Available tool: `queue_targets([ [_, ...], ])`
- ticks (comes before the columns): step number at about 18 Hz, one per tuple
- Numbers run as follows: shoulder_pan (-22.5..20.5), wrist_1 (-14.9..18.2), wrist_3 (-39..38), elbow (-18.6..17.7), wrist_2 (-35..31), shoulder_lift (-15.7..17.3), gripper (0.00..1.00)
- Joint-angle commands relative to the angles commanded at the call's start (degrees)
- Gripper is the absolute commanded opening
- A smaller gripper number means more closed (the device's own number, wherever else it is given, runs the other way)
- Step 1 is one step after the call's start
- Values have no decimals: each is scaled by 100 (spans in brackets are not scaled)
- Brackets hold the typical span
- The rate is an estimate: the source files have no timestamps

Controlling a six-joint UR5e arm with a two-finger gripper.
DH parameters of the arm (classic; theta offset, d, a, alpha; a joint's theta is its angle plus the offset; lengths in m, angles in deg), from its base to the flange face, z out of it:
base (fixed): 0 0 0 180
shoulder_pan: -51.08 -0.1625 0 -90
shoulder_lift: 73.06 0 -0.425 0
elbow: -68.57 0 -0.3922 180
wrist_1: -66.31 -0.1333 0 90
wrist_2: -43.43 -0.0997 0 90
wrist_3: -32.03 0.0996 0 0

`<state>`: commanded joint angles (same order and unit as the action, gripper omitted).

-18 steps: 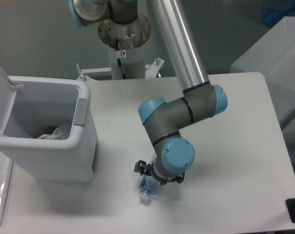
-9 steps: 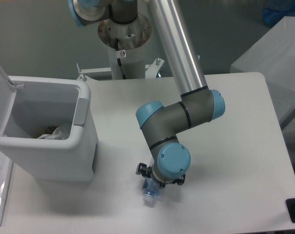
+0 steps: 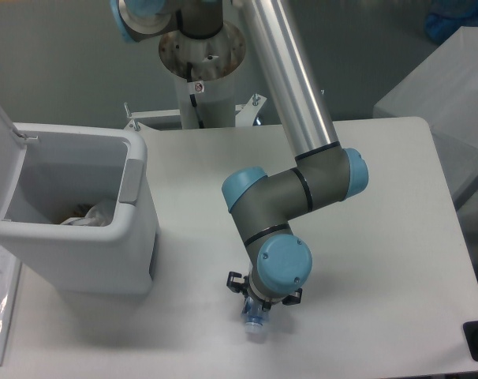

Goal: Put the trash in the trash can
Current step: 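Lower the gripper around the bottle's middle and close on it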

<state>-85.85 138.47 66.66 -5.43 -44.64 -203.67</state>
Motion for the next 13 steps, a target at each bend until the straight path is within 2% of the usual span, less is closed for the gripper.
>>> queue_targets([
  [5, -17, 9, 26, 61, 105, 386, 43],
  [8, -105, 0, 26, 166, 430, 597, 43],
  [13, -412, -26, 26, 536, 1185, 958, 44],
])
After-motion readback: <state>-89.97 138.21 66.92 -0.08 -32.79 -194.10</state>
